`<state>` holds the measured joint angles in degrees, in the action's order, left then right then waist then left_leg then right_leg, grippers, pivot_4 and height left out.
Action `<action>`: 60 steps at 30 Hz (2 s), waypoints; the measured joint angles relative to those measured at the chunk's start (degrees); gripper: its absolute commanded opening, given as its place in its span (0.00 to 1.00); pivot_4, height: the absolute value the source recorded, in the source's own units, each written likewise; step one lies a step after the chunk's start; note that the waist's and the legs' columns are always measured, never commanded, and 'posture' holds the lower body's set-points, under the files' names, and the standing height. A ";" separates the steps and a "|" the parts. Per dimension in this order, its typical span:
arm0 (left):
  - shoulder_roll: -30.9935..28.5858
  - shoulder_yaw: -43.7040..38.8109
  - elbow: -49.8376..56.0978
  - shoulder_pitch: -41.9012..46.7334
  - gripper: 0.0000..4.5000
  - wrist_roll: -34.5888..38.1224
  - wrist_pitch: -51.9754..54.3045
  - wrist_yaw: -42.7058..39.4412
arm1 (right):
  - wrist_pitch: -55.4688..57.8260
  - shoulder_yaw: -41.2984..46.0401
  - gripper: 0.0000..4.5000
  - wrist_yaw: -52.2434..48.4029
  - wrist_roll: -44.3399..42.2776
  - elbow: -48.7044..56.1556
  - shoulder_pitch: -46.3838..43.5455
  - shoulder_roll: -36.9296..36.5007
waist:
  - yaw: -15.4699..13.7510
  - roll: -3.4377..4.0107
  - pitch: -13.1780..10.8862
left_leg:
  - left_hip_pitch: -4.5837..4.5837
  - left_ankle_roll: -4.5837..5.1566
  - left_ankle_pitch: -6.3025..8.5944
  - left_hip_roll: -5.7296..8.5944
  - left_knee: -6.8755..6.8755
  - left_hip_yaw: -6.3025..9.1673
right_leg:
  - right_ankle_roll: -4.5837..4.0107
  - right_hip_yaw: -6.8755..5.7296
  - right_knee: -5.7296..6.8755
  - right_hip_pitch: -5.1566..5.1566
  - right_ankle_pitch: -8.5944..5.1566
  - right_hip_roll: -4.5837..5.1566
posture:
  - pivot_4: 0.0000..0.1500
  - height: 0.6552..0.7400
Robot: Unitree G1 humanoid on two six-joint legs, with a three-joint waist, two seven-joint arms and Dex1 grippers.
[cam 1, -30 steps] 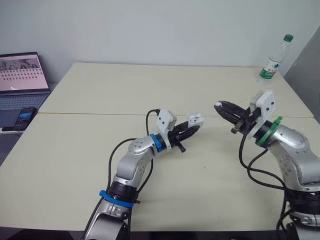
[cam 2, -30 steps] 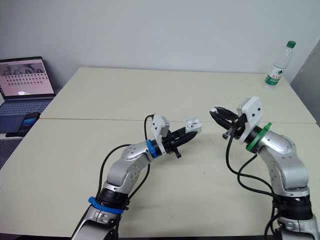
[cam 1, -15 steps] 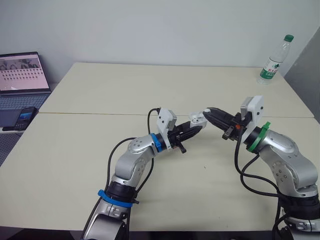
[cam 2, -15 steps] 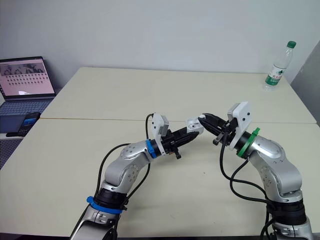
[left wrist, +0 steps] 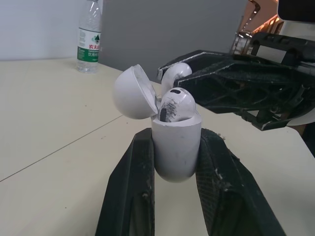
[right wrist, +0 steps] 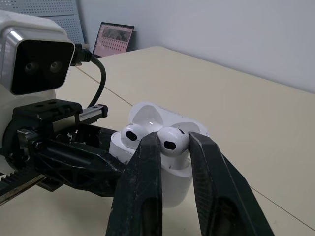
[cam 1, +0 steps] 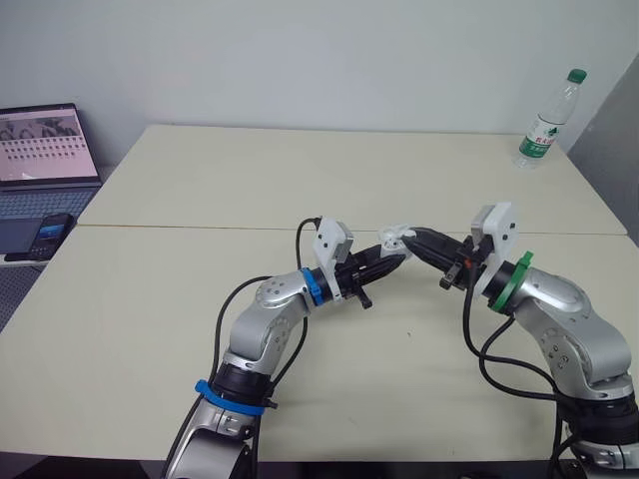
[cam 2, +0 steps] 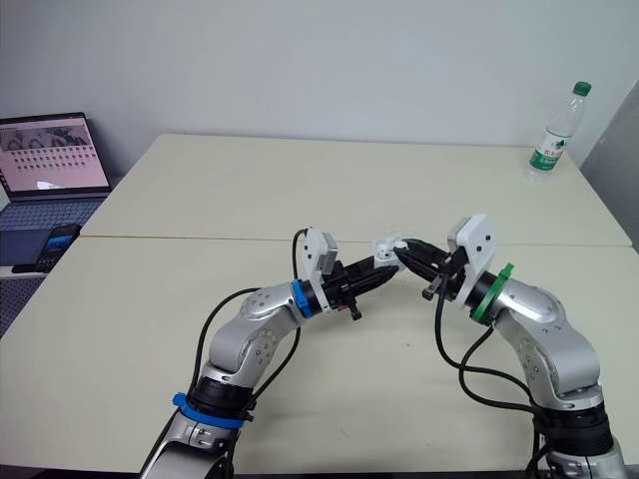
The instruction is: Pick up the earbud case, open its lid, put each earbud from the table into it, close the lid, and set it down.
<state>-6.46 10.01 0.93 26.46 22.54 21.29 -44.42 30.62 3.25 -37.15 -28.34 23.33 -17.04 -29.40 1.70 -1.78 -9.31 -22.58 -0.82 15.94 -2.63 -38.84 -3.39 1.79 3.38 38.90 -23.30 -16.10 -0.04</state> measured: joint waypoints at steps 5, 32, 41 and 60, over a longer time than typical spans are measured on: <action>-0.05 0.04 0.00 -0.04 0.16 0.00 0.00 -0.06 | 0.13 0.12 0.40 0.02 -0.03 0.00 0.00 -0.11 | 0.00 0.00 0.00 | 0.00 0.00 0.00 0.00 0.00 0.00 | 0.00 0.00 0.00 0.00 0.00 0.00 | 1.00 0.95; -6.18 2.83 0.19 1.69 0.16 8.91 6.58 -21.37 | 20.08 5.92 0.97 -13.08 -17.56 -11.54 -4.85 -14.72 | 0.07 0.02 -0.02 | -0.08 0.04 0.01 -0.01 0.01 0.02 | 0.00 -0.04 -0.06 -0.03 -0.02 -0.03 | 1.00 0.95; -6.57 3.25 0.73 1.55 0.16 8.82 6.90 -21.43 | 22.40 5.80 0.97 -15.36 -18.51 -11.53 -4.89 -14.84 | 0.06 0.02 -0.02 | -0.11 0.04 0.01 -0.02 0.01 0.05 | 0.00 -0.08 -0.07 -0.03 -0.01 -0.01 | 1.00 0.95; -6.65 4.39 0.72 1.55 0.16 8.42 6.88 -21.27 | 26.04 7.05 0.01 -16.70 -25.71 -7.56 -3.45 -16.26 | 0.02 0.02 -0.02 | -0.13 0.04 0.01 -0.02 0.01 0.09 | 0.00 -0.11 -0.08 -0.03 -0.01 -0.01 | 1.00 0.95</action>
<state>-13.12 14.40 1.65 28.02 30.96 28.17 -65.68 56.66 10.30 -53.85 -54.05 15.77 -20.49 -45.66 1.71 -1.76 -9.33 -22.72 -0.78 15.95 -2.65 -38.83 -3.30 1.79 3.26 38.82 -23.33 -16.11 -0.05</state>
